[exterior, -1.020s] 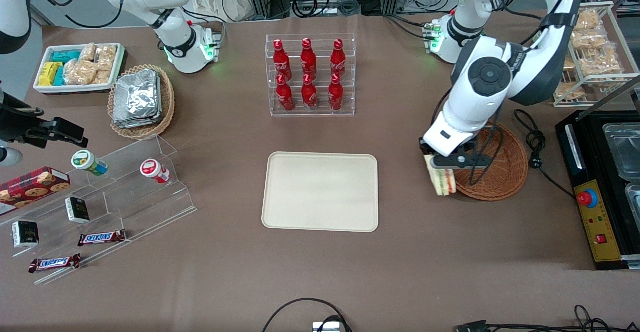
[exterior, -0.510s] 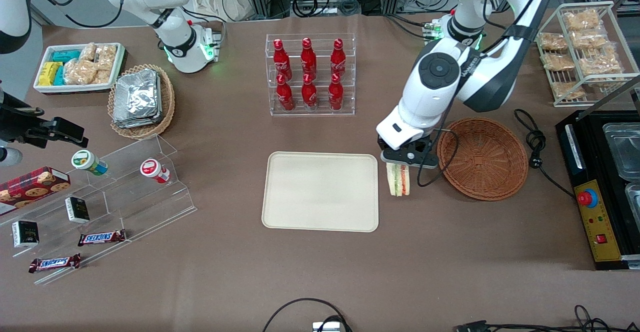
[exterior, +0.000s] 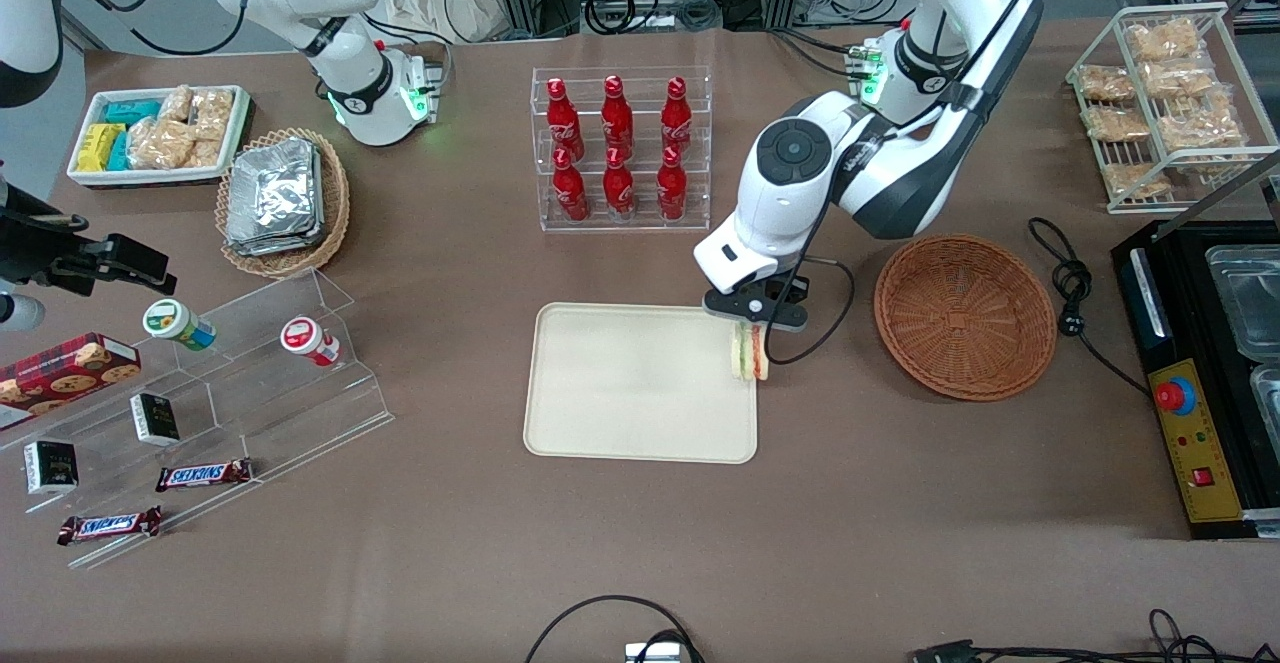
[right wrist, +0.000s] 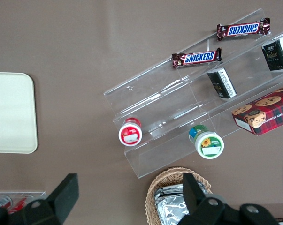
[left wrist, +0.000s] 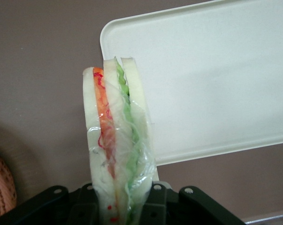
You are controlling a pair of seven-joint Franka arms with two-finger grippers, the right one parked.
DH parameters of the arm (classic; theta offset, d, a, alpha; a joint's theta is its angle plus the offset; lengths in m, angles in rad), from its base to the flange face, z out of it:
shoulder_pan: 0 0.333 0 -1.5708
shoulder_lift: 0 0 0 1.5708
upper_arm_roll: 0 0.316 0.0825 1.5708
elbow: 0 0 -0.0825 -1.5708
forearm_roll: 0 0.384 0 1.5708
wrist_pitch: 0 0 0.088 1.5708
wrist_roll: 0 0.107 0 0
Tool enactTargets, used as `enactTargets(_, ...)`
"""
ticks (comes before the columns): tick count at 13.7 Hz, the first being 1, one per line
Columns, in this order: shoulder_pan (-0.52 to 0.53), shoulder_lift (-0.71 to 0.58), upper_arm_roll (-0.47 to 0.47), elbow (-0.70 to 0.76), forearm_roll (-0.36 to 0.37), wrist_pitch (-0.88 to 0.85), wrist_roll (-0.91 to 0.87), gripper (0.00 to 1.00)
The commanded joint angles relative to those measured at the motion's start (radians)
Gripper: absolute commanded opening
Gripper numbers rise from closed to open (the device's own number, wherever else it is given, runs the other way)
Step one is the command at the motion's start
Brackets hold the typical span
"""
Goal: Place sandwich from basket to tray
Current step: 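Carry the sandwich with the left gripper over to the beige tray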
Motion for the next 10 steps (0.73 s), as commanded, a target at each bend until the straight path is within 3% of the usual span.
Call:
enactTargets(1, -0.009, 0.059, 0.002, 0.045, 0.033, 0.038, -0.032, 0.25)
enactTargets(6, -0.049, 0.231, 0.002, 0.162, 0.197, 0.041, -0.170, 0.25)
enactTargets(10, -0.060, 0.288, 0.002, 0.168, 0.236, 0.062, -0.187, 0.25)
